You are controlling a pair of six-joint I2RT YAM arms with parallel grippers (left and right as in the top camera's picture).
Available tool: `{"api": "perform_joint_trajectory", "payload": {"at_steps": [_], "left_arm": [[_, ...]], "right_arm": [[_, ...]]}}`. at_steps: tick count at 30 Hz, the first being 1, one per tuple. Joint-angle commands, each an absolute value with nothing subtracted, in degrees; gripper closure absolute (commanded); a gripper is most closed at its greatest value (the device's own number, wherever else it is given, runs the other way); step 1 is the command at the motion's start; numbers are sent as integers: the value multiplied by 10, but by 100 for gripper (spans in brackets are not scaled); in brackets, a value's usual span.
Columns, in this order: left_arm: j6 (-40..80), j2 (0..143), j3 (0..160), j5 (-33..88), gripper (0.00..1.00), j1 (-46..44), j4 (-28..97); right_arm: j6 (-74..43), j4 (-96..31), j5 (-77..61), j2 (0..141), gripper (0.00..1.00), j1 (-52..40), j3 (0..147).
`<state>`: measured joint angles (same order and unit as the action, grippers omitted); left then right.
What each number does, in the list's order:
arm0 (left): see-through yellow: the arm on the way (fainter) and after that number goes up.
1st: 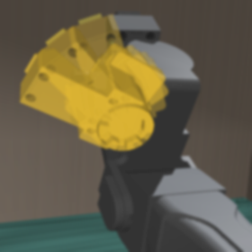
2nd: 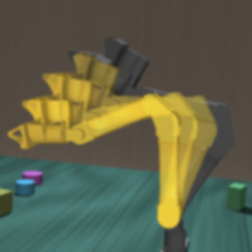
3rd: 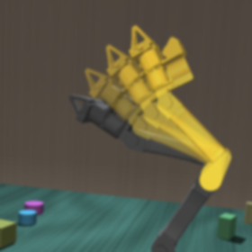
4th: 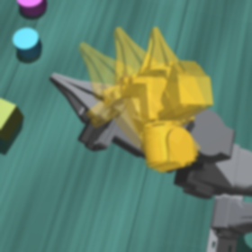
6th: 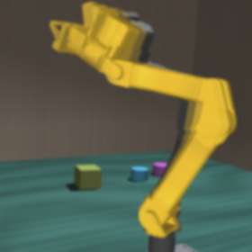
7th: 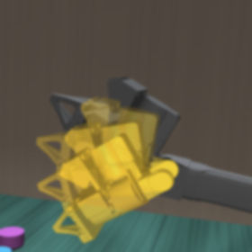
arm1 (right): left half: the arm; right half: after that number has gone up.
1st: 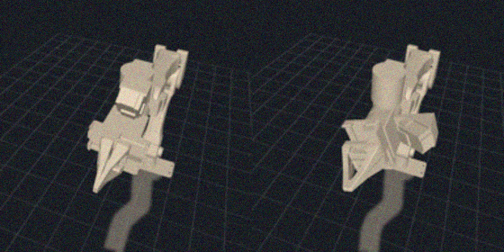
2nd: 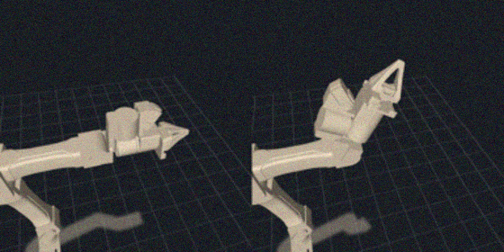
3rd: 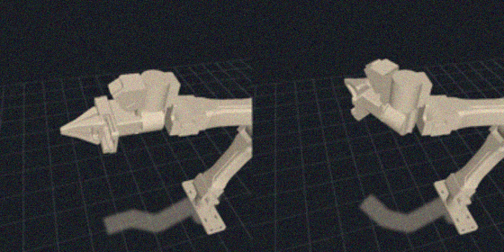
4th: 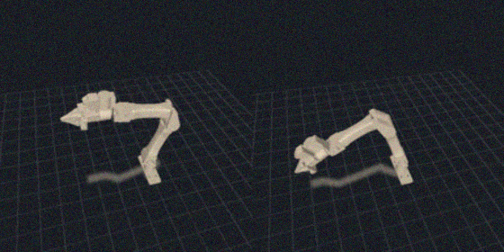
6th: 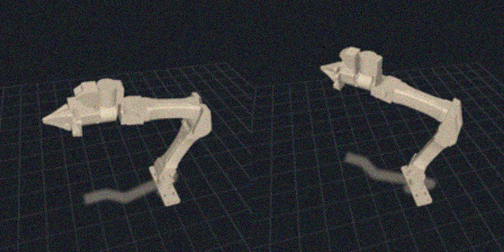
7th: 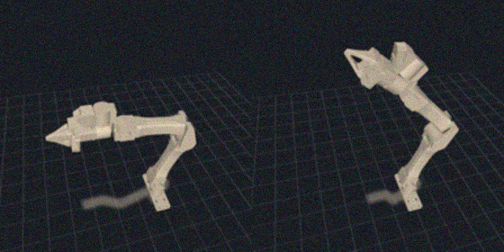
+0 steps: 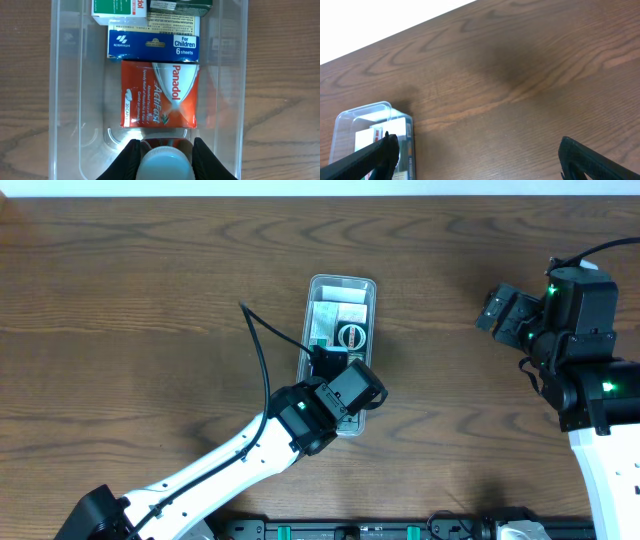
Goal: Pack container
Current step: 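Carry the bottle right and place it into the container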
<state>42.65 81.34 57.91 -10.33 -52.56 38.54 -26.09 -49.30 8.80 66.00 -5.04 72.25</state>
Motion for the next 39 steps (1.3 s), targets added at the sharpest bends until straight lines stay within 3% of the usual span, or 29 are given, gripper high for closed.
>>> {"api": "perform_joint_trajectory", "payload": {"at_steps": [1,4,5,7,14,25,28,34,39], "left_arm": [[449,813,590,-108,87,-526,383],[449,813,590,-108,83,-526,383],[449,813,590,-109,74,-526,383],[446,813,589,-114,69,-526,383],[447,813,590,-110,37,-526,383],[375,735,641,-133,36,-526,382],[354,694,650,-185,28,-514,399],[301,615,650,-258,27,-399,464],[126,599,650,-195,22,-273,443]], "right_arm": [[-263,-493,90,660,1,-44,723],[-263,-493,90,660,1,-44,723],[-263,-493,90,660,1,-44,723],[-263,-493,90,660,1,-44,723],[-263,-493,90,660,1,-44,723],[-263,-493,90,660,1,-44,723],[-263,-493,90,660,1,-44,723],[-263,-493,90,660,1,-44,723],[-263,-493,90,660,1,-44,723]]}}
